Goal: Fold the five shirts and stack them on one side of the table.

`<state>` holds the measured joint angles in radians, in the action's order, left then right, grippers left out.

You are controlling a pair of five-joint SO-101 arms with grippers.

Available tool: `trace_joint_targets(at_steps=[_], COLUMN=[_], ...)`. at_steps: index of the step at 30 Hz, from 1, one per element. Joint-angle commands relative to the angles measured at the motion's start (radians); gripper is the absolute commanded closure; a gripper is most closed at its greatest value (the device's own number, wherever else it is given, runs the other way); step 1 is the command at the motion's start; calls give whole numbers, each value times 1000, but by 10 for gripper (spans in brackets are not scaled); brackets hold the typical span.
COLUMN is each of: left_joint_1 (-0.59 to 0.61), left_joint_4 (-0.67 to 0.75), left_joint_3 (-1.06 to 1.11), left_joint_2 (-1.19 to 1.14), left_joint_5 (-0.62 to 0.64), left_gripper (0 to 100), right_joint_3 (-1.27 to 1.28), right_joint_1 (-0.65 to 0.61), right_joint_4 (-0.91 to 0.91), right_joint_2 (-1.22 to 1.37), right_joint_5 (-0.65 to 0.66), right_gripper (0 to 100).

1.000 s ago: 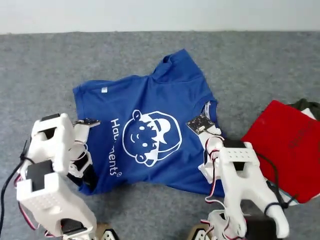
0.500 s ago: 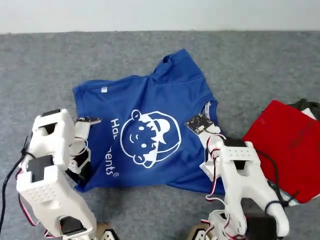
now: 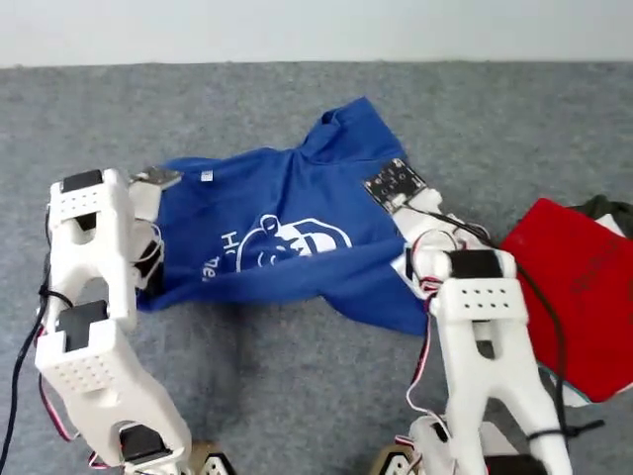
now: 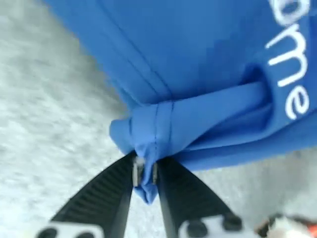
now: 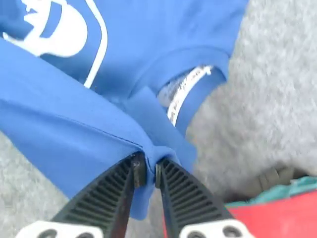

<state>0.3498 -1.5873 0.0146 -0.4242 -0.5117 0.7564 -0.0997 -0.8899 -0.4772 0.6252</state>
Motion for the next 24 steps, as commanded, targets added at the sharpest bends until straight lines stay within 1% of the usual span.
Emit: trace_joint_targets(at_steps=[1,4,9,11,13,16,21,24], left_joint_1=[-14,-61,-144,-172,-187,-186,-158,-149], left_joint_4=[87,147,302,347,367,364,302,273], left_joint_3=[-28,-2,91,131,159,180,182,182], left_joint_2=[9,9,9,9,9,11,12,12], left_joint_5=[34,34,35,37,37,40,89,89], left_gripper=[986,986,986,986,986,986,986,986], right_joint_3=[-46,-48,-48,-48,-69,-138,-336,-384], right_joint_1=[-41,-67,-61,-61,-61,-47,-39,-45], right_joint_4=[127,251,438,483,486,367,-74,-262], right_joint_2=[77,176,326,367,401,409,312,225], right_joint_5=[-60,-81,-121,-153,-196,-238,-235,-199], right_gripper=[988,988,982,950,887,796,816,817])
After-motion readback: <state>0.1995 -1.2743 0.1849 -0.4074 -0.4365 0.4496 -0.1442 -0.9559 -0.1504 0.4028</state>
